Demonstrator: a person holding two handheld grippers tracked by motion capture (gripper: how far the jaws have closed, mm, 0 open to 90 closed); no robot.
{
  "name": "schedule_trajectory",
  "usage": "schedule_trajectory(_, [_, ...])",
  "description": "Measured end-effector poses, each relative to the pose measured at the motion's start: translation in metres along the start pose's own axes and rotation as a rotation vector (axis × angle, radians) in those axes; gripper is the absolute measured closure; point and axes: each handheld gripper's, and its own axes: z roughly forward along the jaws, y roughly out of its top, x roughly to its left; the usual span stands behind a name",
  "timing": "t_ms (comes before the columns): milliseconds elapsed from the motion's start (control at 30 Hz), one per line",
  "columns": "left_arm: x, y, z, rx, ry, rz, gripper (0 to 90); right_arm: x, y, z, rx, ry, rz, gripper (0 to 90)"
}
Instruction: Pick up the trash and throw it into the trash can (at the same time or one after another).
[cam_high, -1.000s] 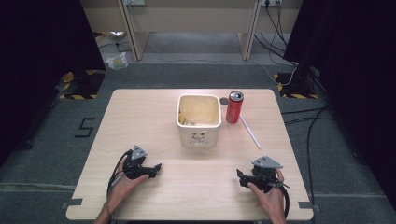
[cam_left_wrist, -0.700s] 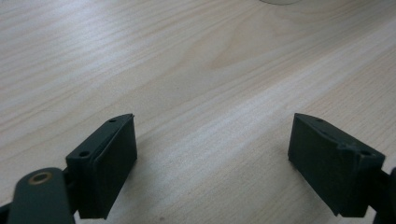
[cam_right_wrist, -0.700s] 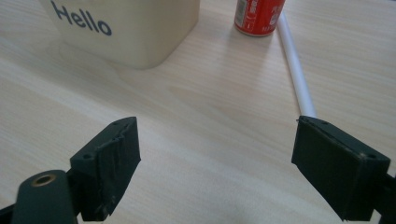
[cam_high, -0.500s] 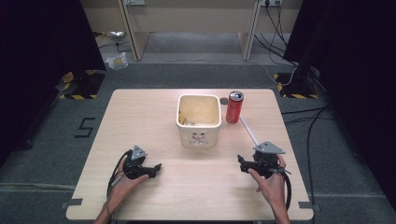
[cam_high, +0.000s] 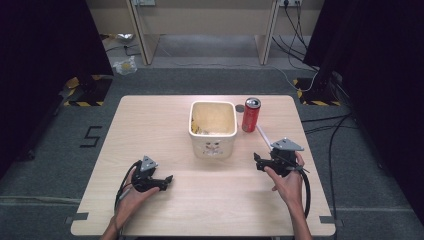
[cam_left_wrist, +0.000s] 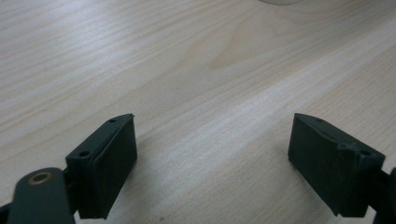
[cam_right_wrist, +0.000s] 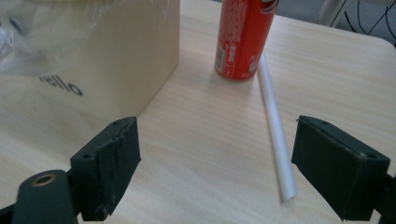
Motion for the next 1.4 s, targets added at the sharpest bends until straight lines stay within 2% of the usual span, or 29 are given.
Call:
schedule_trajectory(100, [0.000,0.000,0.000,0.000,0.000,0.000,14.6,-0.003,0.008,0.004,-0.011,-0.007,-0.001,15.2])
schedule_trajectory(167, [0.000,0.000,0.000,0.000,0.000,0.000,14.6,-0.007,0.014,0.007,-0.031,-0.003,0.020,15.4])
schedule_trajectory(233, [0.000,0.000,0.000,0.000,0.000,0.000,14.6,-0.009,0.018,0.010,-0.031,0.000,0.013,15.4])
schedule_trajectory(367, [0.000,0.000,0.000,0.001,0.000,0.000,14.6,-0.013,0.028,0.016,-0.049,-0.005,0.035,15.4])
schedule_trajectory(433, [0.000,0.000,0.000,0.000,0.000,0.000,14.6,-0.015,0.033,0.019,-0.045,-0.015,0.022,15.5])
schedule_trajectory(500, [0.000,0.000,0.000,0.000,-0.001,0.000,14.6,-0.017,0.038,0.023,-0.051,-0.016,0.033,15.5])
schedule_trajectory(800, [0.000,0.000,0.000,0.000,0.000,-0.001,14.6,-0.024,0.053,0.040,-0.037,-0.042,0.021,15.6])
schedule_trajectory(1033, [0.000,0.000,0.000,0.002,-0.001,0.003,14.5,-0.034,0.064,0.062,-0.037,-0.049,0.040,15.8])
schedule_trajectory(1133, [0.001,0.000,0.000,-0.001,-0.005,-0.003,14.8,-0.037,0.068,0.074,-0.026,-0.054,0.027,15.9])
schedule_trajectory(1167, [0.001,0.000,0.000,-0.001,-0.005,-0.003,14.8,-0.037,0.068,0.074,-0.026,-0.054,0.027,15.9])
schedule_trajectory(1200, [0.001,0.000,0.000,-0.001,-0.005,-0.002,14.8,-0.038,0.069,0.081,-0.031,-0.044,0.044,16.1])
schedule_trajectory(1400, [0.001,0.000,0.000,0.000,-0.005,-0.002,14.7,-0.037,0.074,0.097,-0.028,-0.041,0.036,16.3])
